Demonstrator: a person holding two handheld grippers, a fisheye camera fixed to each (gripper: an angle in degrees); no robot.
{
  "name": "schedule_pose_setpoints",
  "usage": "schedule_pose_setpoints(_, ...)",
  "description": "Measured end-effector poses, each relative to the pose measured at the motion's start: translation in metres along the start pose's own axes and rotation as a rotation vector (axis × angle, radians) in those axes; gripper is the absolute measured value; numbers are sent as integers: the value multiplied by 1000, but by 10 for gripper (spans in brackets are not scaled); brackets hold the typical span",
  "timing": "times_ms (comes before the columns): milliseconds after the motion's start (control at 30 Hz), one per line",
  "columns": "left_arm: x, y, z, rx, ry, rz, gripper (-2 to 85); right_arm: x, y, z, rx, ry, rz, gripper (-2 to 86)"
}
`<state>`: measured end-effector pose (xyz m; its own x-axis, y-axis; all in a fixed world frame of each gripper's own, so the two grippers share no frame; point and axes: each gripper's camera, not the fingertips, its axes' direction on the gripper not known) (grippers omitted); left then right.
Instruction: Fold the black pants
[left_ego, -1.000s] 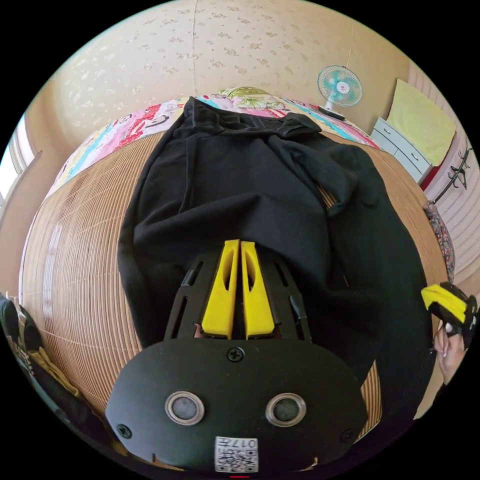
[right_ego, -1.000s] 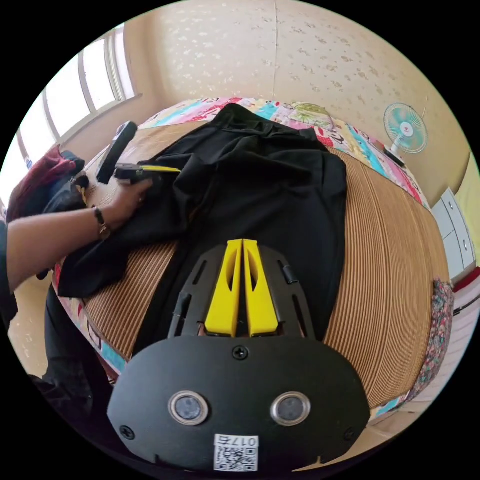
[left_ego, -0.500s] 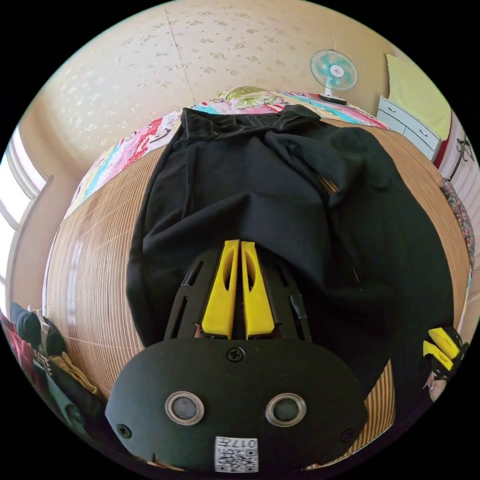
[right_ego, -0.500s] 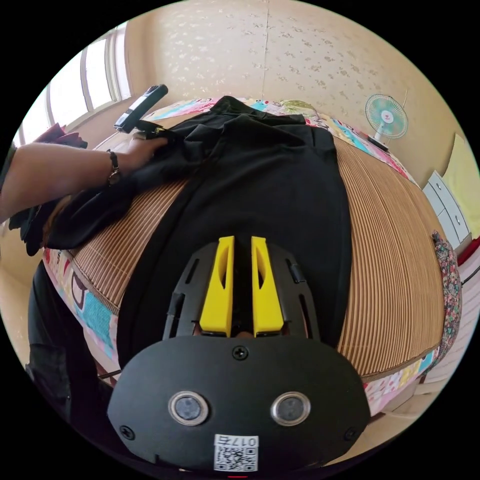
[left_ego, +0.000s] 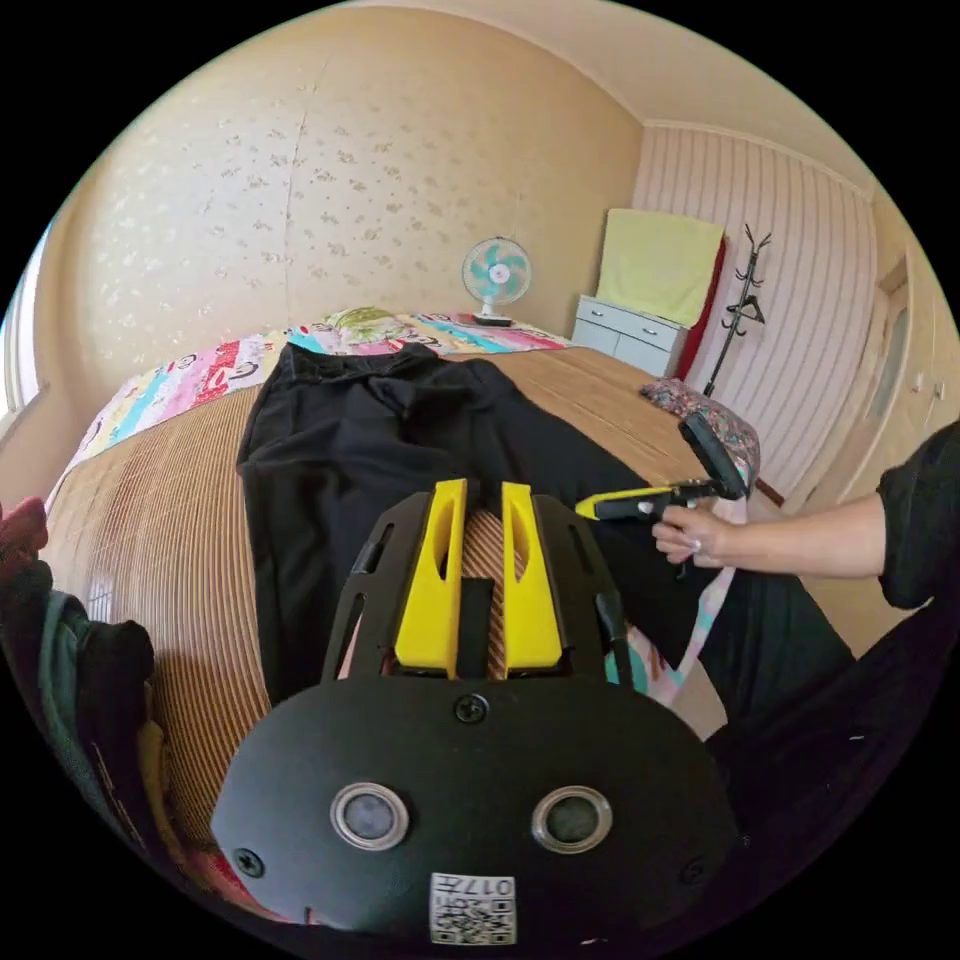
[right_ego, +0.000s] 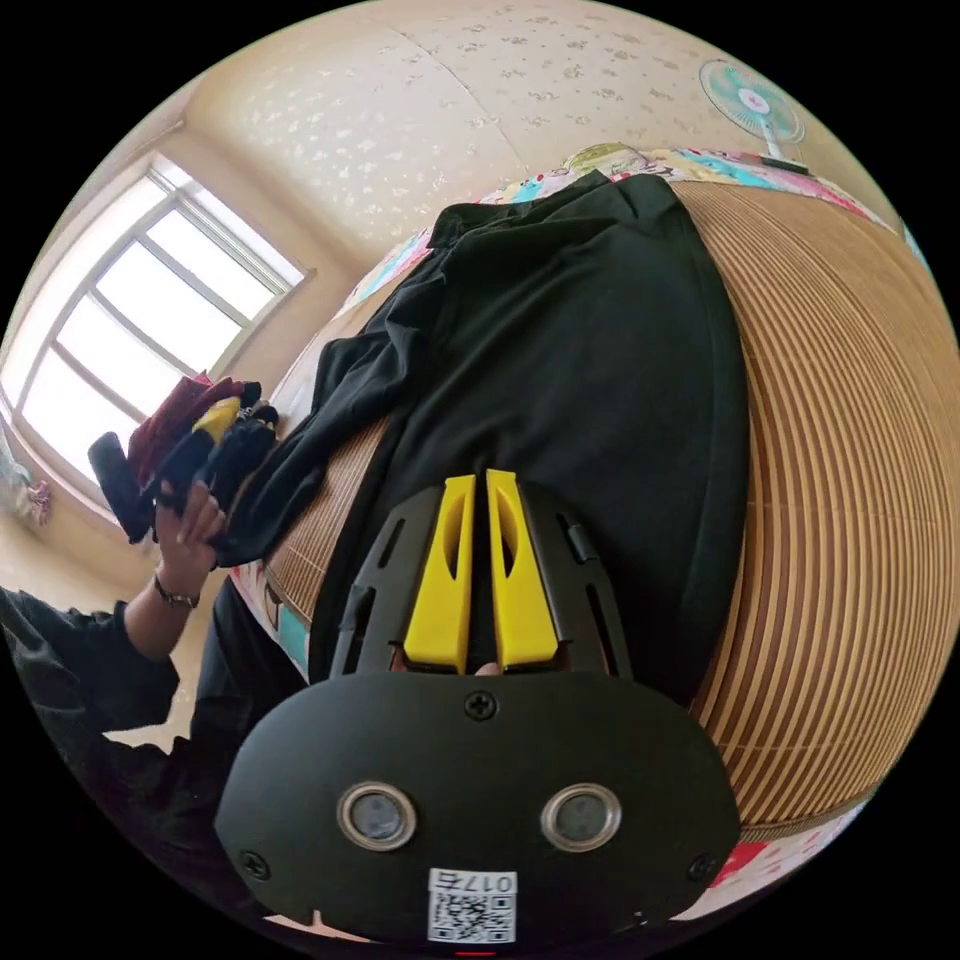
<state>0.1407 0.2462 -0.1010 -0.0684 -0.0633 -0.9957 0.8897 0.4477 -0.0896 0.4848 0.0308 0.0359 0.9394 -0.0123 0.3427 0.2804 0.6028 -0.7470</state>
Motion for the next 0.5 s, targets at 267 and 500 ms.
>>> schedule_pose_setpoints(267, 59, 12, 32, -211, -294, 83, 79, -18, -11, -13, 7, -23, 3, 15)
schedule_pose_setpoints(500, 16, -14, 54, -382, -209, -134, 83, -46, -20, -12, 12, -5, -5, 14)
